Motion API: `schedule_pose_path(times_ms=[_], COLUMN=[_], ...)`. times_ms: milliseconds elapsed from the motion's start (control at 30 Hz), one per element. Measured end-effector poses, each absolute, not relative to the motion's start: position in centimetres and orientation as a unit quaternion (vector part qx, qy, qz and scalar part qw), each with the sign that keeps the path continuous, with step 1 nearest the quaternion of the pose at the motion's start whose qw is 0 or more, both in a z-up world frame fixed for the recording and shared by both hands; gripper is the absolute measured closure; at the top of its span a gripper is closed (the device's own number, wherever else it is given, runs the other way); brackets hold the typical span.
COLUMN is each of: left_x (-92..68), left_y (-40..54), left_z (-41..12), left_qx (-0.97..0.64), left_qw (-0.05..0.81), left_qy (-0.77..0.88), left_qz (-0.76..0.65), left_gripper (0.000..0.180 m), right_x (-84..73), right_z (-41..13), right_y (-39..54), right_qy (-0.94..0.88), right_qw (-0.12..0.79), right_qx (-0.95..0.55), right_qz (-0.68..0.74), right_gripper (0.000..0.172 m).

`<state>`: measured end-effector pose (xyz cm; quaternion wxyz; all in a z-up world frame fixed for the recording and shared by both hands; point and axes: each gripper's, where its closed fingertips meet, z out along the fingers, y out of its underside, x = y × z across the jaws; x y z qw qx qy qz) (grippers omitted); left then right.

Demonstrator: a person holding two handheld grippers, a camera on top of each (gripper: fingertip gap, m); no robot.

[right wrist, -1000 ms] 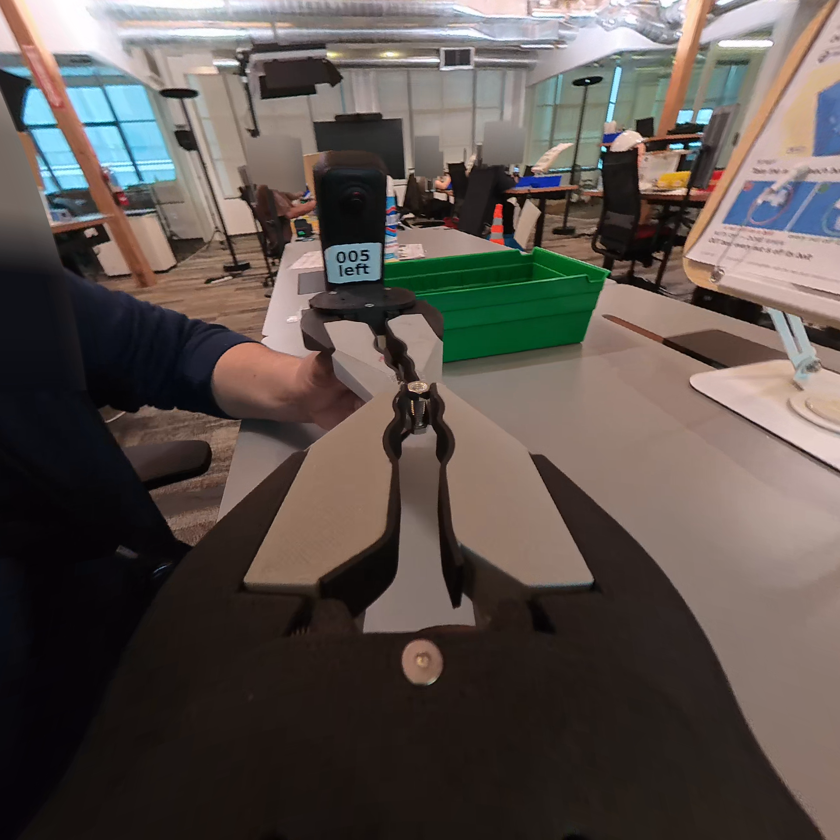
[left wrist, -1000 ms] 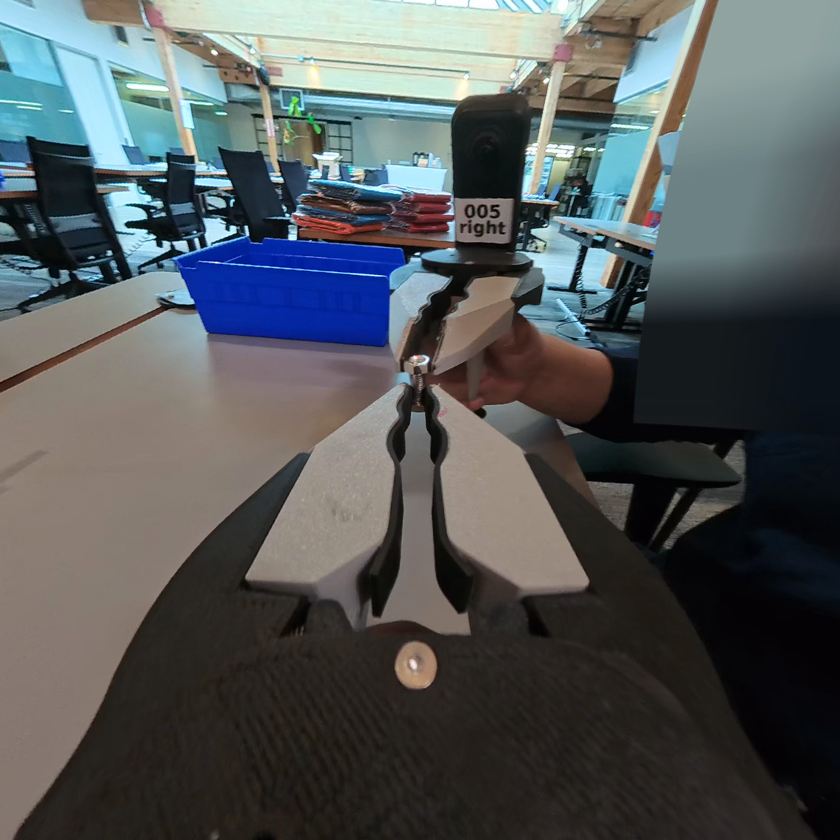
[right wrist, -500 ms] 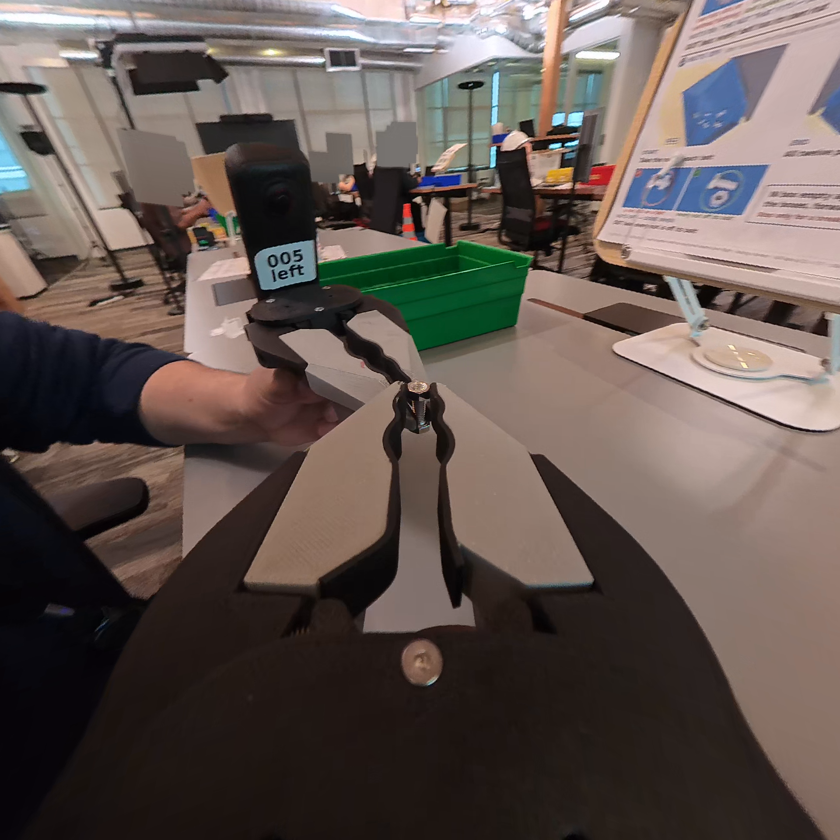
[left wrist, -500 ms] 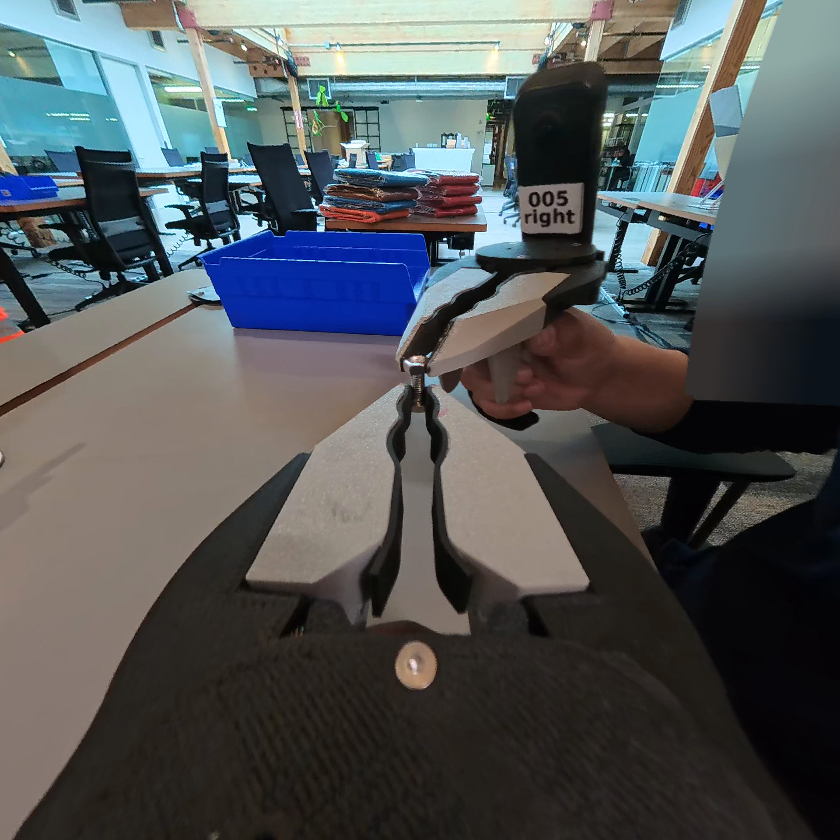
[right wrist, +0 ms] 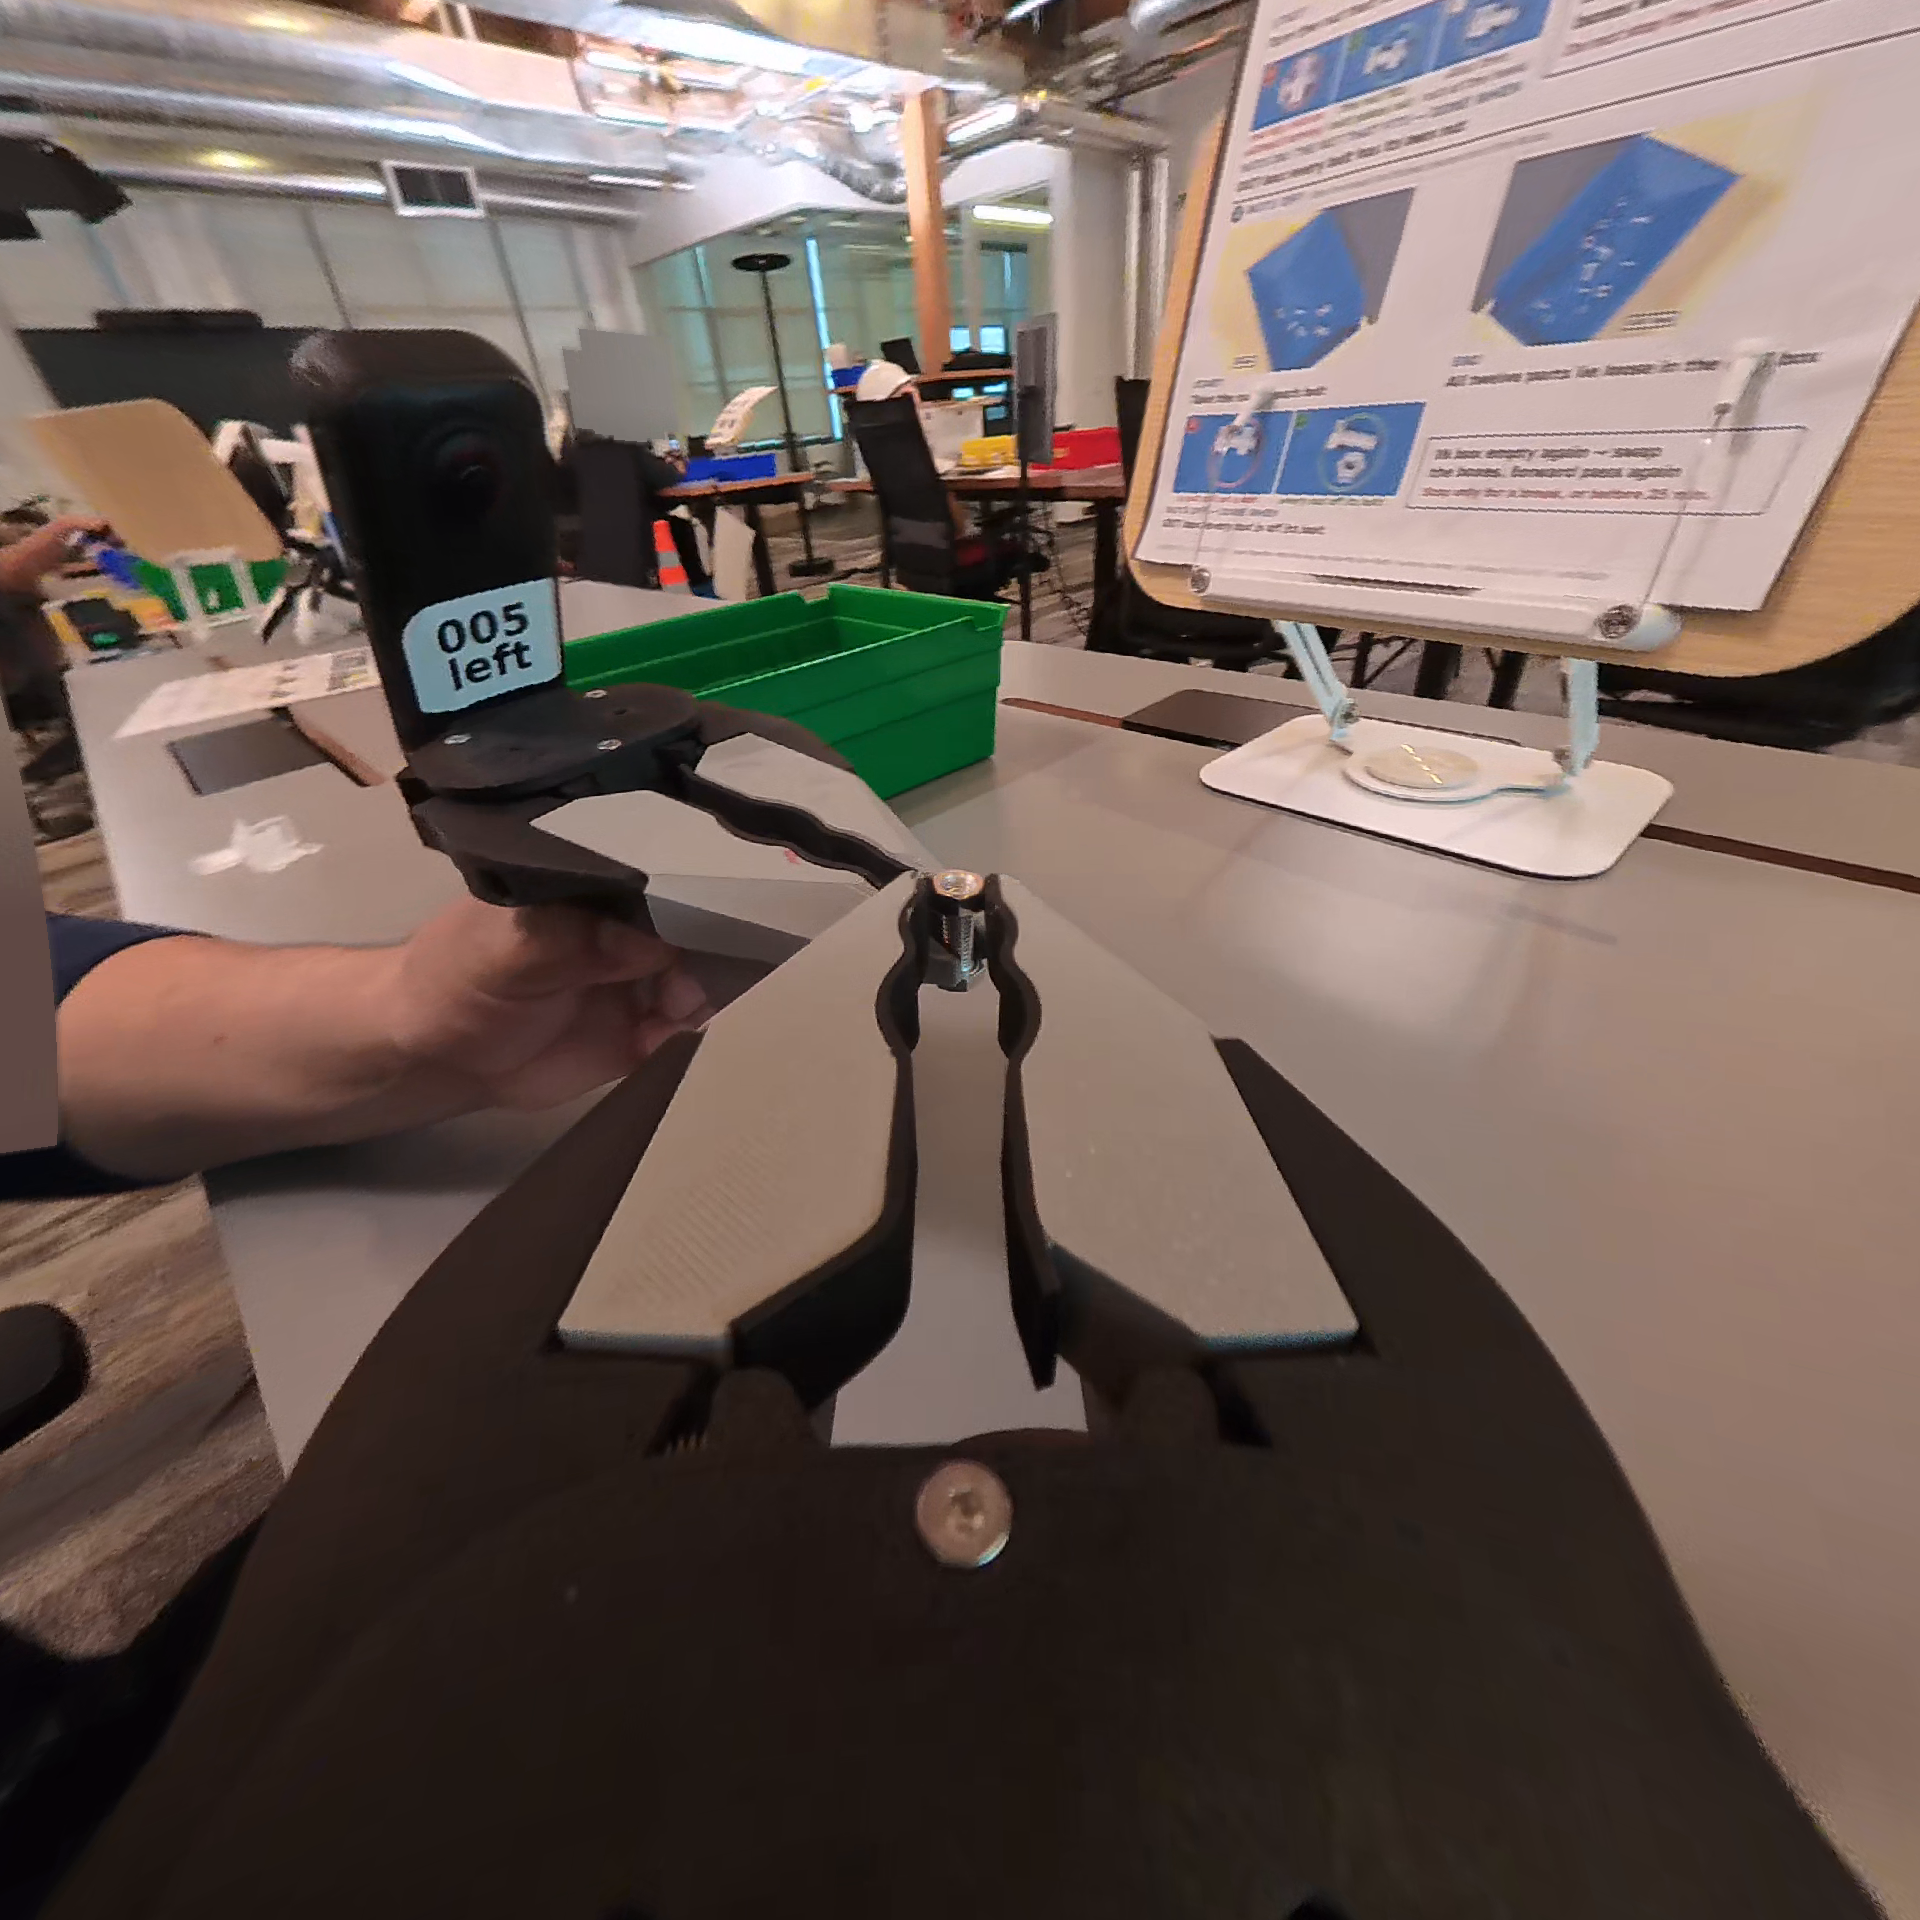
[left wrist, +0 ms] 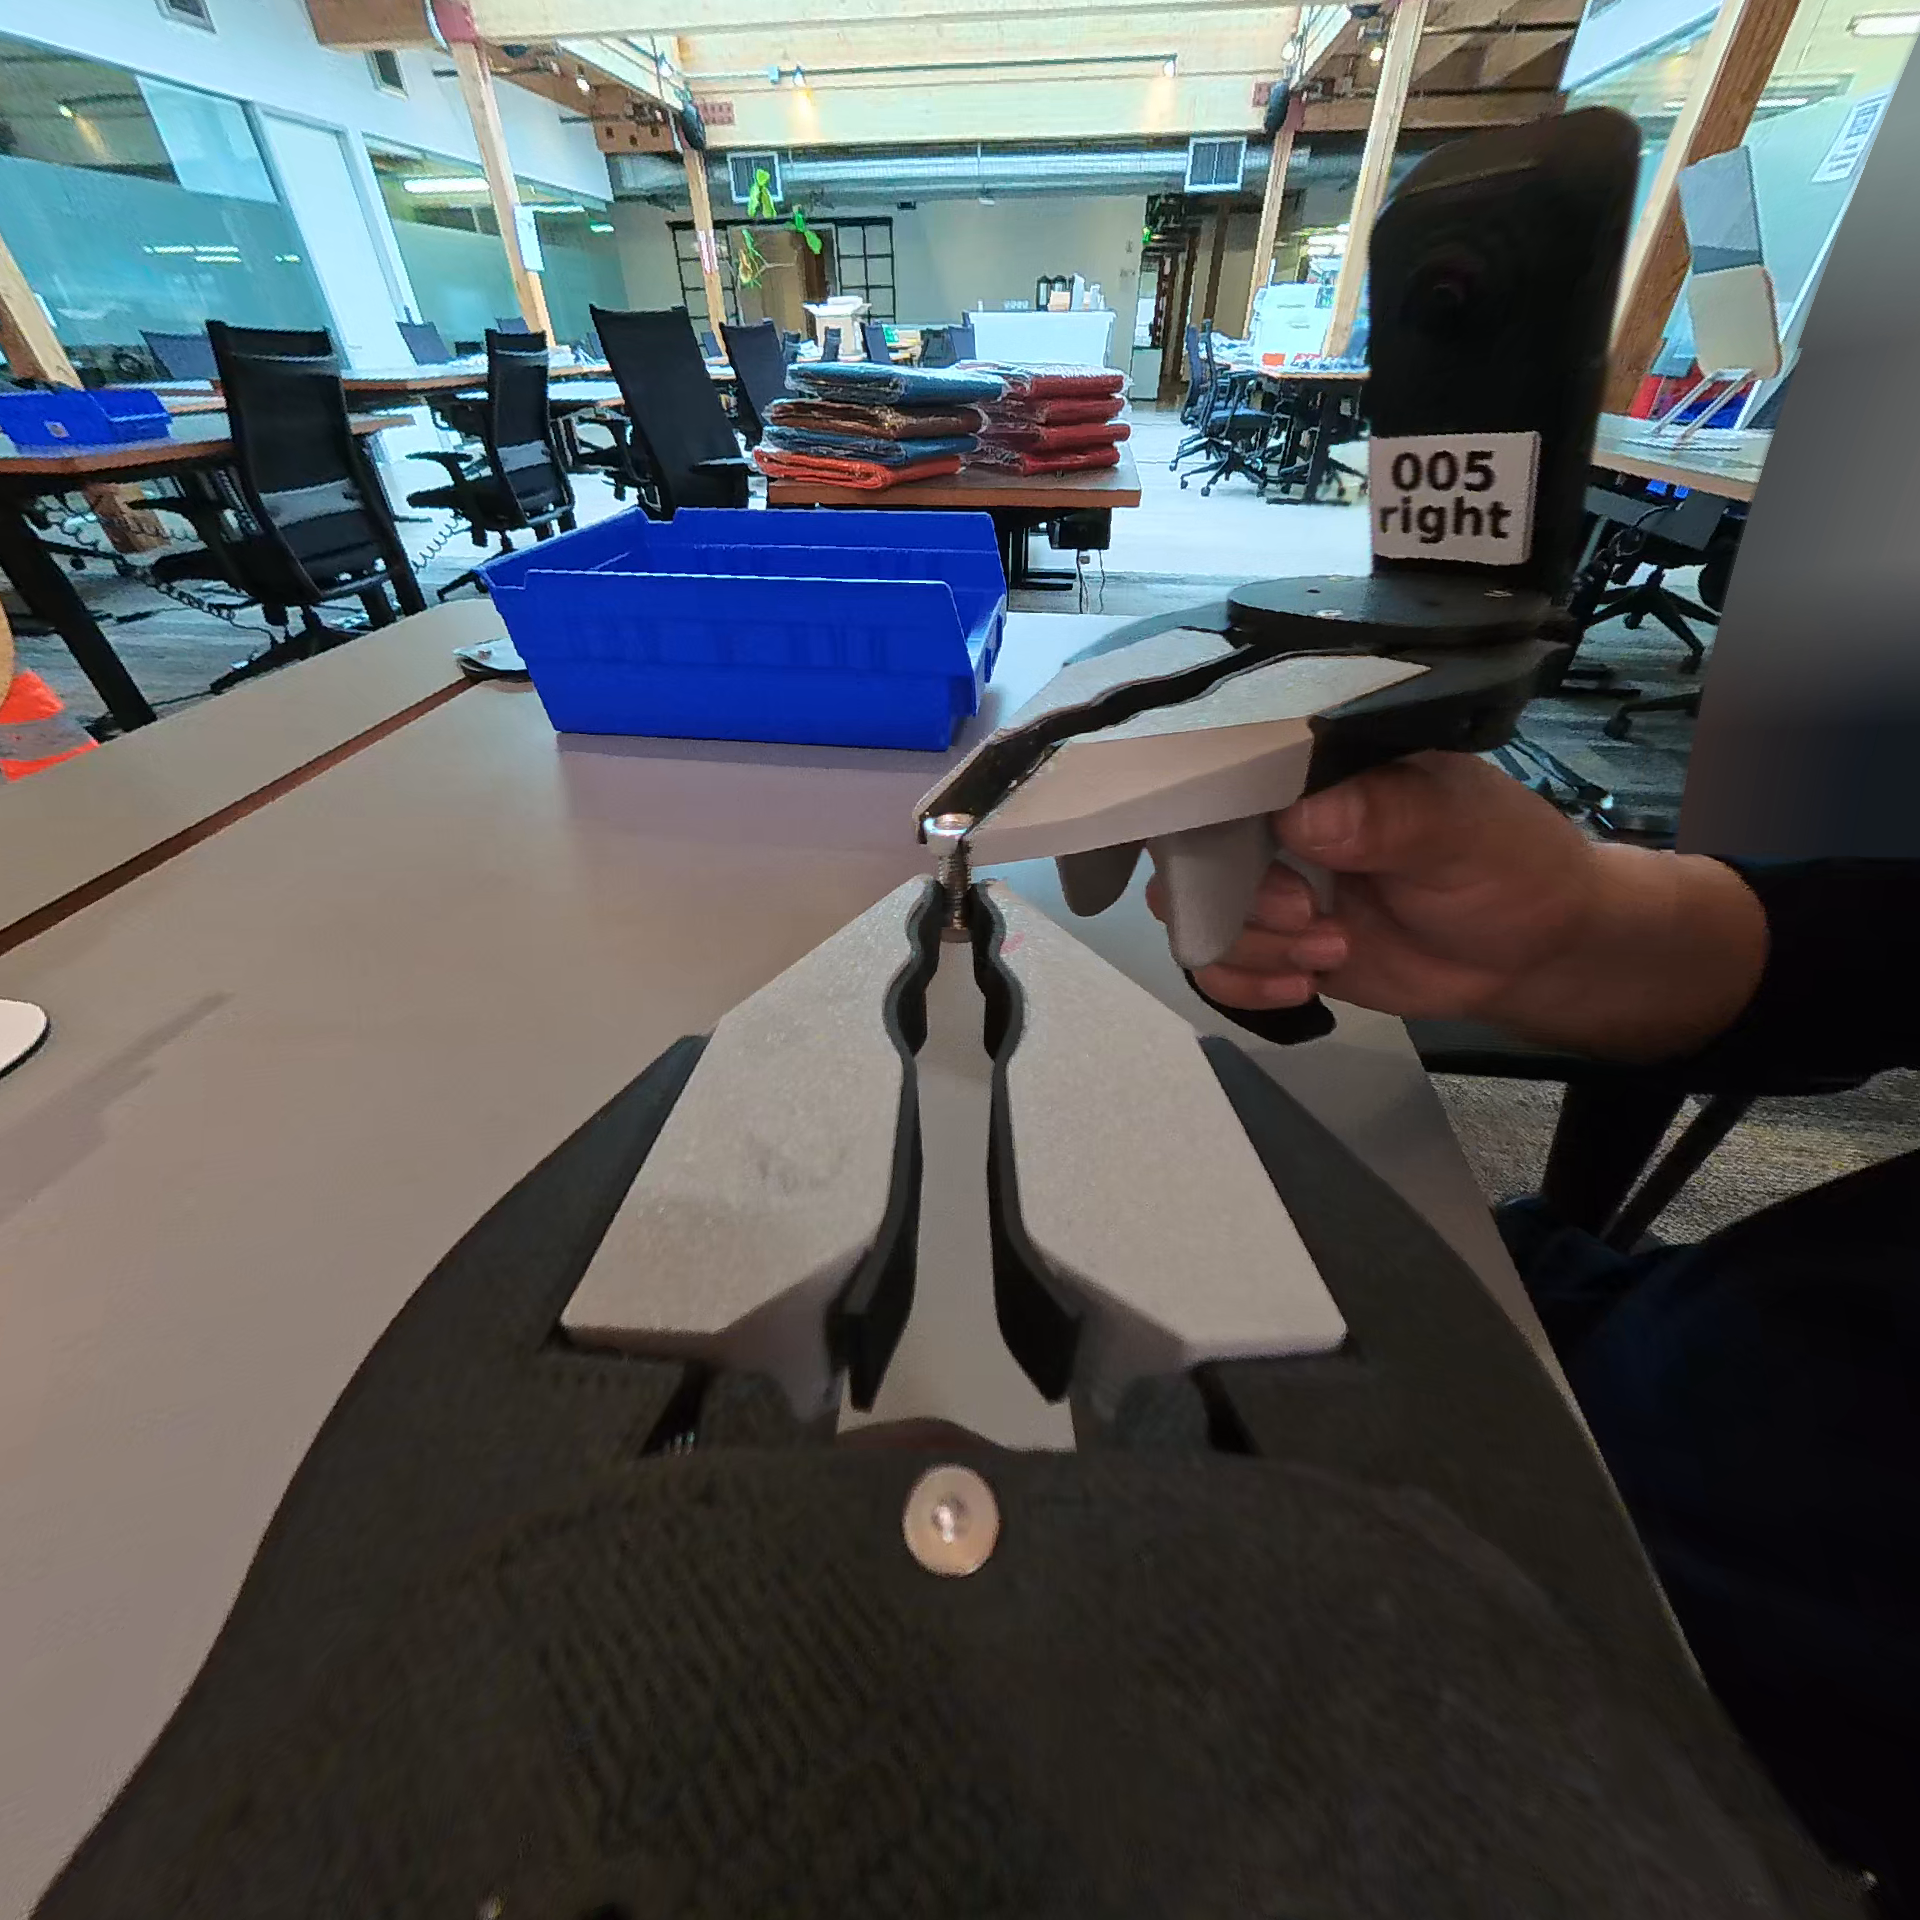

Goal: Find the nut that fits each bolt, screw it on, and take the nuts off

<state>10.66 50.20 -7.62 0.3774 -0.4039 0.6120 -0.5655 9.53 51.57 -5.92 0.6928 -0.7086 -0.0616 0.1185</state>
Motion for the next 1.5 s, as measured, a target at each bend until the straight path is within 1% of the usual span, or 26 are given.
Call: schedule_pose_path(times_ms=[200, 533, 600, 700, 800, 867, 933, 967, 1067, 1100, 1133, 1200, 1500], left_x=[10.8, 10.9, 10.9, 10.9, 10.8, 10.7, 10.5, 10.4, 9.7, 9.5, 9.3, 9.0, 6.6], left_y=[50.2, 50.3, 50.3, 50.5, 50.7, 50.6, 50.4, 50.2, 49.5, 49.2, 48.9, 48.3, 45.2], left_z=[-8.0, -8.0, -8.0, -8.0, -7.9, -7.9, -7.8, -7.6, -7.0, -6.8, -6.8, -6.7, -6.4], left_qx=[-0.407, -0.409, -0.409, -0.410, -0.411, -0.406, -0.393, -0.386, -0.358, -0.348, -0.337, -0.321, -0.239], left_qw=[0.379, 0.374, 0.373, 0.374, 0.366, 0.355, 0.340, 0.335, 0.313, 0.308, 0.305, 0.304, 0.231], left_qy=[0.616, 0.614, 0.613, 0.612, 0.608, 0.609, 0.613, 0.612, 0.612, 0.614, 0.620, 0.630, 0.660], left_qz=[-0.558, -0.562, -0.564, -0.564, -0.573, -0.583, -0.595, -0.604, -0.632, -0.637, -0.639, -0.638, -0.674], left_gripper=[0.177, 0.178, 0.177, 0.177, 0.177, 0.177, 0.177, 0.177, 0.177, 0.177, 0.177, 0.177, 0.177], right_x=[9.8, 9.9, 9.9, 10.0, 9.6, 9.3, 9.5, 9.7, 10.2, 10.2, 9.9, 9.1, 6.8], right_z=[-6.3, -6.5, -6.5, -6.4, -5.9, -5.3, -5.2, -4.9, -4.3, -4.4, -4.6, -4.7, -4.1], right_y=[51.6, 51.8, 51.7, 51.7, 50.8, 49.7, 49.0, 48.6, 48.7, 48.4, 47.8, 48.7, 45.9], right_qy=[-0.034, -0.039, -0.041, -0.042, -0.072, -0.133, -0.192, -0.213, -0.252, -0.262, -0.274, -0.303, -0.395], right_qw=[0.695, 0.692, 0.695, 0.699, 0.708, 0.713, 0.691, 0.684, 0.650, 0.644, 0.640, 0.637, 0.595], right_qx=[-0.713, -0.713, -0.710, -0.706, -0.692, -0.675, -0.674, -0.667, -0.659, -0.655, -0.650, -0.635, -0.548], right_qz=[0.090, 0.100, 0.105, 0.106, 0.122, 0.138, 0.177, 0.204, 0.282, 0.297, 0.305, 0.315, 0.435], right_gripper=[0.165, 0.165, 0.163, 0.152, 0.153, 0.164, 0.157, 0.156, 0.143, 0.142, 0.144, 0.154, 0.155])
